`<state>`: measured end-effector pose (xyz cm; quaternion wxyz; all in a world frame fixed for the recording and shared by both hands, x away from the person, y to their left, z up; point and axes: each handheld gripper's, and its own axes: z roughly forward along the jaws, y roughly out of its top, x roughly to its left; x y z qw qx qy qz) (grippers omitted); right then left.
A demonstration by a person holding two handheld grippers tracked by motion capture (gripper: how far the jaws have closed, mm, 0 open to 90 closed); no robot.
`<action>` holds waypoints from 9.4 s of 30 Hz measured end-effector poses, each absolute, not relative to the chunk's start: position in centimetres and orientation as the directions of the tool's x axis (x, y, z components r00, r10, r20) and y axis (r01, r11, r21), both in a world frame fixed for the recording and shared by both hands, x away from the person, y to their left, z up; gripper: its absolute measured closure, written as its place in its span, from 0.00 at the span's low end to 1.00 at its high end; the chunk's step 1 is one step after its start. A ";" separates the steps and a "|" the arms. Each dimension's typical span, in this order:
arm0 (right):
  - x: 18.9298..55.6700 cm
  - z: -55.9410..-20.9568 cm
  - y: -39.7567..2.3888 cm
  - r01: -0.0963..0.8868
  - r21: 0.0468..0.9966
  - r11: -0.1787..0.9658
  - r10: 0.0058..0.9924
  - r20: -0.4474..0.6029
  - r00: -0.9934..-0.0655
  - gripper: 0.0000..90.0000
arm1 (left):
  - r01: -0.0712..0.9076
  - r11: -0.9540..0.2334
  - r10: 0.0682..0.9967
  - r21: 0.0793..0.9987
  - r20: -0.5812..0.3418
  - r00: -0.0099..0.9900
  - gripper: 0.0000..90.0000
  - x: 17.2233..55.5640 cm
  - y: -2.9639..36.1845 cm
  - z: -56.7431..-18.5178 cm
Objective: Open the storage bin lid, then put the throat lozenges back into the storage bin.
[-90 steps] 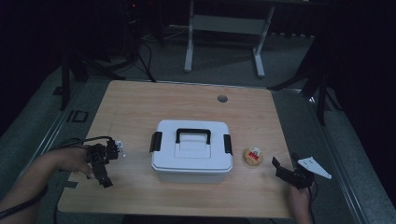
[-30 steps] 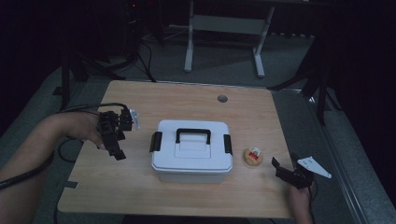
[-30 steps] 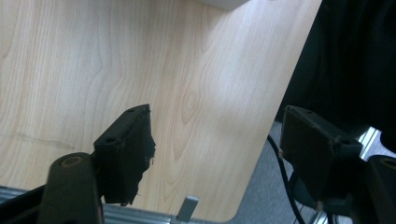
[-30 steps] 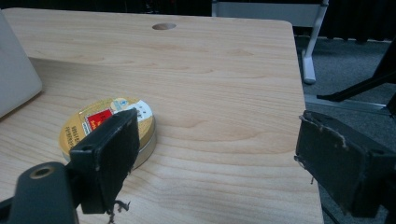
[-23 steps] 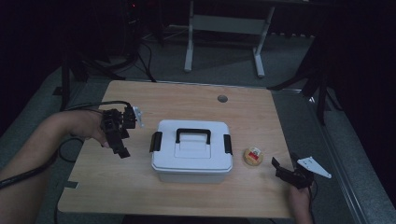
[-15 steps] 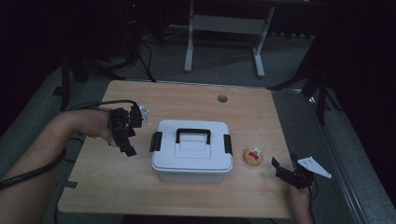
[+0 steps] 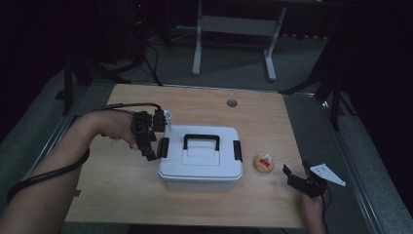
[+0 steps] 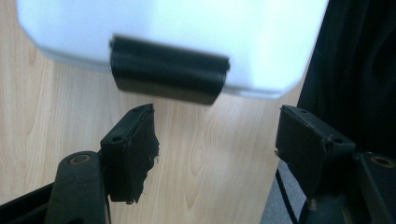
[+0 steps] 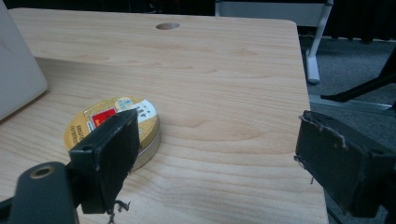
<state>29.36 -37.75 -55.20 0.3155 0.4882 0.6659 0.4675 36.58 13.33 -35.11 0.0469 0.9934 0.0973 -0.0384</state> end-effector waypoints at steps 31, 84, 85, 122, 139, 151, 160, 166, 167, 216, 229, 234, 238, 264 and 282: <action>29.3 -55.2 -37.9 0.353 0.933 0.076 0.943 0.048 -0.331 0.15 | 0.084 -0.986 0.076 0.142 -0.061 0.995 0.35 39.1 7.2 -36.1; 29.4 -55.2 -38.0 0.354 0.933 0.066 0.939 0.062 -0.338 0.15 | 0.063 -0.990 0.057 0.124 -0.058 0.997 0.93 39.2 5.6 -33.0; 29.4 -55.2 -38.0 0.354 0.933 0.066 0.939 0.063 -0.338 0.15 | 0.071 -0.989 0.064 0.128 -0.056 0.996 0.93 39.1 5.7 -32.8; 29.4 -55.2 -37.9 0.358 0.931 0.073 0.941 0.054 -0.334 0.15 | 0.363 -0.915 0.359 0.177 -0.055 0.932 0.93 36.3 21.1 -31.6; 29.4 -55.2 -37.7 0.364 0.928 0.081 0.941 0.049 -0.335 0.15 | 0.525 -0.832 0.518 0.181 -0.087 0.851 0.93 33.2 30.1 -33.8; 29.5 -55.2 -37.7 0.369 0.926 0.085 0.941 0.047 -0.335 0.15 | 0.622 -0.747 0.620 0.233 -0.091 0.779 0.92 33.6 34.0 -39.3; 29.5 -55.2 -37.6 0.371 0.924 0.090 0.940 0.044 -0.337 0.15 | 0.694 -0.670 0.693 0.263 -0.110 0.712 0.92 36.2 33.7 -44.2; 29.5 -55.2 -37.6 0.372 0.924 0.090 0.940 0.044 -0.338 0.15 | 0.728 -0.646 0.721 0.229 -0.131 0.680 0.92 37.3 33.0 -46.4; 29.5 -55.2 -37.6 0.372 0.924 0.090 0.940 0.044 -0.338 0.15 | 0.724 -0.651 0.717 0.226 -0.130 0.685 0.92 37.3 32.9 -46.7; 31.7 -53.5 -36.1 0.464 0.500 0.731 0.570 -0.074 -0.818 0.15 | 0.710 -0.678 0.687 0.190 -0.177 0.704 0.36 37.5 31.9 -48.6; 32.6 -51.2 -32.2 0.413 0.070 0.908 0.418 -0.068 -0.906 0.15 | 0.696 -0.699 0.677 0.165 -0.161 0.718 0.36 37.2 31.8 -48.3; 33.0 -50.7 -31.0 0.413 -0.003 0.911 0.412 -0.041 -0.910 0.13 | 0.696 -0.696 0.679 0.178 -0.154 0.718 0.36 37.2 31.6 -48.2; 33.3 -51.0 -30.3 0.406 -0.085 0.910 0.401 -0.072 -0.913 0.14 | 0.692 -0.703 0.675 0.164 -0.153 0.722 0.36 37.2 31.4 -48.2; 36.4 -47.6 -26.9 0.133 0.036 0.990 0.138 -0.206 -0.969 0.14 | 0.685 -0.711 0.662 0.160 -0.179 0.728 0.36 37.1 31.4 -47.9; 40.4 -50.0 -24.5 0.110 -0.009 0.994 0.107 -0.165 -0.981 0.15 | 0.671 -0.724 0.646 0.158 -0.184 0.741 0.36 37.2 31.1 -47.7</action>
